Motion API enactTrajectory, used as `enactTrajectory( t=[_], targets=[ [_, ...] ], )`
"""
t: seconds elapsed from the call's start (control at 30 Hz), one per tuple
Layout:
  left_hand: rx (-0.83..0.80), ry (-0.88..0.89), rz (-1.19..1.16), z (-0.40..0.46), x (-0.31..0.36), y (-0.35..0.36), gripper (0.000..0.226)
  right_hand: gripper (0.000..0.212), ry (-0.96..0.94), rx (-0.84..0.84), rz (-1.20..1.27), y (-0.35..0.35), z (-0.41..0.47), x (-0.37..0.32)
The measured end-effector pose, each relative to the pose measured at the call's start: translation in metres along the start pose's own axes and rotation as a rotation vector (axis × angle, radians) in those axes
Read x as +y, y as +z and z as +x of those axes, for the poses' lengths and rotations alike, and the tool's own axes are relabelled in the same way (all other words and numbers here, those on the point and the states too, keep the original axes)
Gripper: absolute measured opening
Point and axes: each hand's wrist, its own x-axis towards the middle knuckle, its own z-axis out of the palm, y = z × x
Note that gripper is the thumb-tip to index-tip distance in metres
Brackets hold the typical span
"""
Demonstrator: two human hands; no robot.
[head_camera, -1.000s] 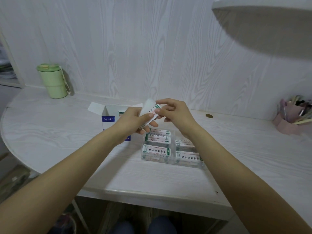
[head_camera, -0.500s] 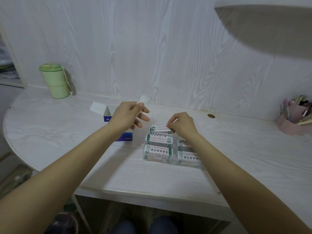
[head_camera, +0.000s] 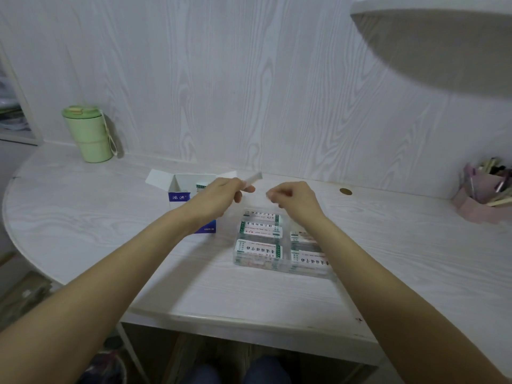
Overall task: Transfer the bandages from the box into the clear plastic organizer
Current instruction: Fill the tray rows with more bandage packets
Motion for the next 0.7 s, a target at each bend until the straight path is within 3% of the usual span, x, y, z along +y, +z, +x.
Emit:
enactTrajectory(
  t=[0.1, 0.17, 0.2, 0.3, 0.47, 0.6, 0.7],
  targets=[
    [-0.093, 0.082, 0.210, -0.001, 0.008, 0.009, 0.037, 0.032, 0.142, -0.149, 0.484, -0.021, -0.010, -0.010],
    [-0.151, 0.130, 0.297, 0.001, 0.014, 0.018, 0.040, 0.015, 0.118, -0.236, 0.547, -0.034, -0.014, -0.011],
    [-0.151, 0.148, 0.313, 0.004, 0.016, 0.022, 0.040, 0.007, 0.085, -0.240, 0.526, -0.038, -0.014, -0.010],
    [-0.053, 0.160, 0.252, 0.016, 0.015, 0.035, 0.042, 0.013, 0.039, -0.136, 0.420, -0.051, -0.014, 0.000],
    [0.070, 0.181, 0.247, 0.039, 0.013, 0.052, 0.027, 0.011, 0.062, 0.096, 0.332, -0.068, -0.009, 0.025],
    [0.035, 0.166, 0.428, 0.049, 0.010, 0.061, 0.028, 0.008, 0.126, 0.177, 0.226, -0.074, -0.007, 0.049],
    [-0.046, 0.142, 0.577, 0.051, 0.006, 0.064, 0.035, 0.006, 0.173, 0.138, 0.080, -0.074, -0.005, 0.062]
  ],
)
